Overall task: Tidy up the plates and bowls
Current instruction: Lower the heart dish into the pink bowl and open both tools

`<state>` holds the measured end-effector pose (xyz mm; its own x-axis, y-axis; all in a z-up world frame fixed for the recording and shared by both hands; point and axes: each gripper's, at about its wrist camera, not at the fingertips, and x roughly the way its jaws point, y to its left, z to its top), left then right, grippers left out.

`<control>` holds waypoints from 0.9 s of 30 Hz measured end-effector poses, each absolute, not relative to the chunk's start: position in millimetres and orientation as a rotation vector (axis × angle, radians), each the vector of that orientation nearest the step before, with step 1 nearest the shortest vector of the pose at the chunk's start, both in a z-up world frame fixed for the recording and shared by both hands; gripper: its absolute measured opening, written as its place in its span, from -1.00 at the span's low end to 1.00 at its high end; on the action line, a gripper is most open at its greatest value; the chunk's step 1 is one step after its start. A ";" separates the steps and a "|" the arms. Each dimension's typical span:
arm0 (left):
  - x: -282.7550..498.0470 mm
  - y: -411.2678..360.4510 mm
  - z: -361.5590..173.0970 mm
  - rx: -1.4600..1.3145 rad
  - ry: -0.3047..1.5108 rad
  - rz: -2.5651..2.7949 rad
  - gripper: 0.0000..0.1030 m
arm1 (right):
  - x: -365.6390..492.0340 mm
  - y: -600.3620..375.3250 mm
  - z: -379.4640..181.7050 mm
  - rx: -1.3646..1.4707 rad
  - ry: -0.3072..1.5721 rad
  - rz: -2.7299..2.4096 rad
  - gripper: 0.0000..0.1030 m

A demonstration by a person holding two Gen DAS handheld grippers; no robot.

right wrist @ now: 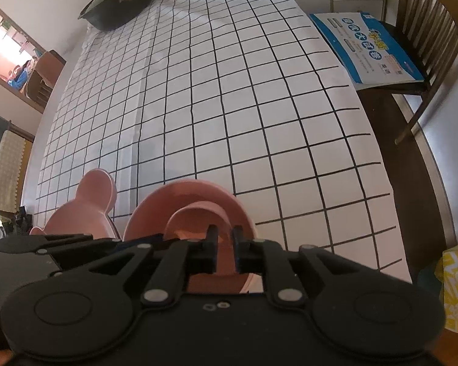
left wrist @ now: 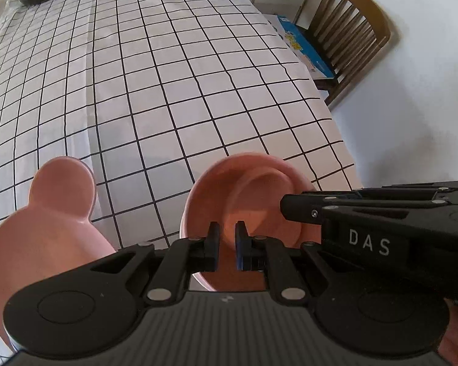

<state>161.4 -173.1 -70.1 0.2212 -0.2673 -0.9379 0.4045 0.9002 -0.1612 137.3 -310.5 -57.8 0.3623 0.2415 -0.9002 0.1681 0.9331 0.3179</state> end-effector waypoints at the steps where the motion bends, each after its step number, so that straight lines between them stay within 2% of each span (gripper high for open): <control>1: 161.5 -172.9 -70.5 0.126 1.268 -0.467 -0.81 | 137.1 -310.2 -57.0 0.388 1.208 0.047 -0.72; 14: 153.2 -150.3 -43.3 0.081 1.176 -0.481 -0.80 | 127.5 -313.3 -30.2 0.361 1.151 0.094 -0.54; 17: 149.9 -143.7 -37.4 0.059 1.154 -0.486 -0.80 | 122.9 -313.4 -23.6 0.339 1.130 0.104 -0.33; 19: 147.1 -140.8 -33.5 0.056 1.140 -0.487 -0.78 | 120.0 -313.4 -19.8 0.324 1.120 0.110 -0.29; 22: 143.7 -135.8 -28.8 0.031 1.134 -0.500 -0.60 | 115.6 -314.3 -14.7 0.322 1.107 0.120 -0.25; 24: 141.2 -133.5 -25.5 0.018 1.127 -0.511 -0.33 | 112.5 -314.5 -11.6 0.315 1.098 0.127 -0.22; 25: 139.9 -132.3 -24.1 0.014 1.121 -0.514 -0.10 | 110.7 -314.7 -10.2 0.311 1.092 0.129 -0.13; 27: 136.9 -129.4 -21.6 0.008 1.106 -0.506 0.03 | 107.3 -316.1 -7.3 0.308 1.075 0.129 0.00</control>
<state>136.9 -129.4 -21.6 0.3469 -0.3860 -0.8548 0.3935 0.8872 -0.2409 107.3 -316.1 -7.3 0.4730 0.2519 -0.8443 0.0457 0.9500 0.3090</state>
